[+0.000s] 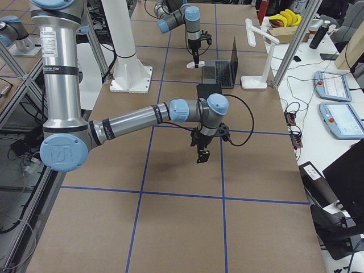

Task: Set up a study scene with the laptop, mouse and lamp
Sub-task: 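Carry the mouse with the left gripper over the mouse pad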

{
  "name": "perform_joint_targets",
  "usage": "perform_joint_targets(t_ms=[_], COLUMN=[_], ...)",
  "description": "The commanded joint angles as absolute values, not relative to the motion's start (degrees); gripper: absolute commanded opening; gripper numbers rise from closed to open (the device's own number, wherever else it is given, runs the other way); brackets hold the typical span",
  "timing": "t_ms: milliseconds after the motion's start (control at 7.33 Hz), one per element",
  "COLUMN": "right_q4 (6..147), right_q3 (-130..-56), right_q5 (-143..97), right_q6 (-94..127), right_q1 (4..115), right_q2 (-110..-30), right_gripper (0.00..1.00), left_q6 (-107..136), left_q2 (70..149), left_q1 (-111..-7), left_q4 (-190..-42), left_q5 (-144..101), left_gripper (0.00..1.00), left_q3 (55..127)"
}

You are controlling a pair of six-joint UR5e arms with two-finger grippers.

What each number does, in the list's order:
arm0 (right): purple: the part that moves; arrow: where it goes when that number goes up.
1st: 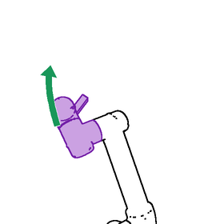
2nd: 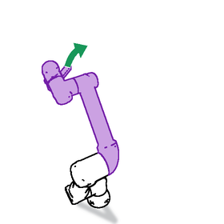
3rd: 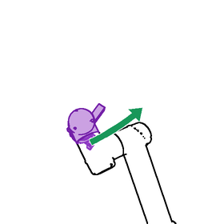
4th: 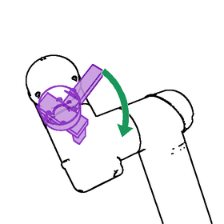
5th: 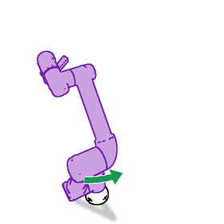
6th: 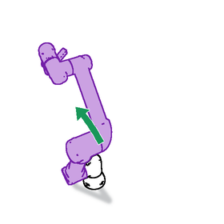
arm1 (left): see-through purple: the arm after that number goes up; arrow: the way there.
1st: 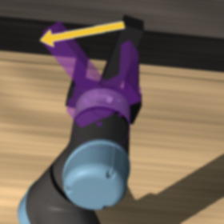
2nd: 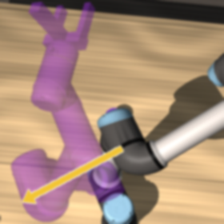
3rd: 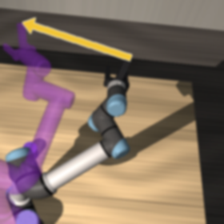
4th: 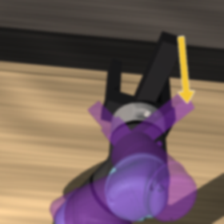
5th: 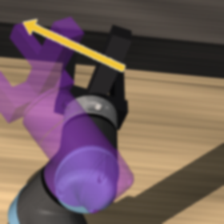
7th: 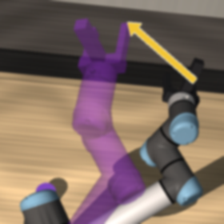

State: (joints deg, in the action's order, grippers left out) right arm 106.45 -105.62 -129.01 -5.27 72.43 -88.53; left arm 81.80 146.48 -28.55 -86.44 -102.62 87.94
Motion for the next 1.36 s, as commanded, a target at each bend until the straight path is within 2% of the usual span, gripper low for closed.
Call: perform_joint_targets(t_ms=[0,273,1091,1227], right_q4=[104.5,104.5,104.5,104.5], right_q3=[-103.6,-103.4,-103.5,-103.5], right_q5=[-129.0,-129.2,-131.1,-131.2], right_q6=[-5.3,-5.1,-5.1,-5.1], right_q1=[72.4,72.4,72.4,72.4], right_q2=[-87.7,-86.8,-86.7,-86.7], right_gripper=[1.0,1.0,1.0,1.0], left_q6=[84.8,86.1,88.6,88.5], left_q2=[154.1,154.8,155.1,155.1], left_q1=[-27.7,-26.9,-22.8,-22.8], left_q4=[-94.8,-100.6,-106.5,-107.5], left_q5=[-98.0,-91.8,-78.8,-77.3], left_gripper=[0.21,0.21,0.21,0.25], left_q3=[72.8,67.4,61.4,60.6])
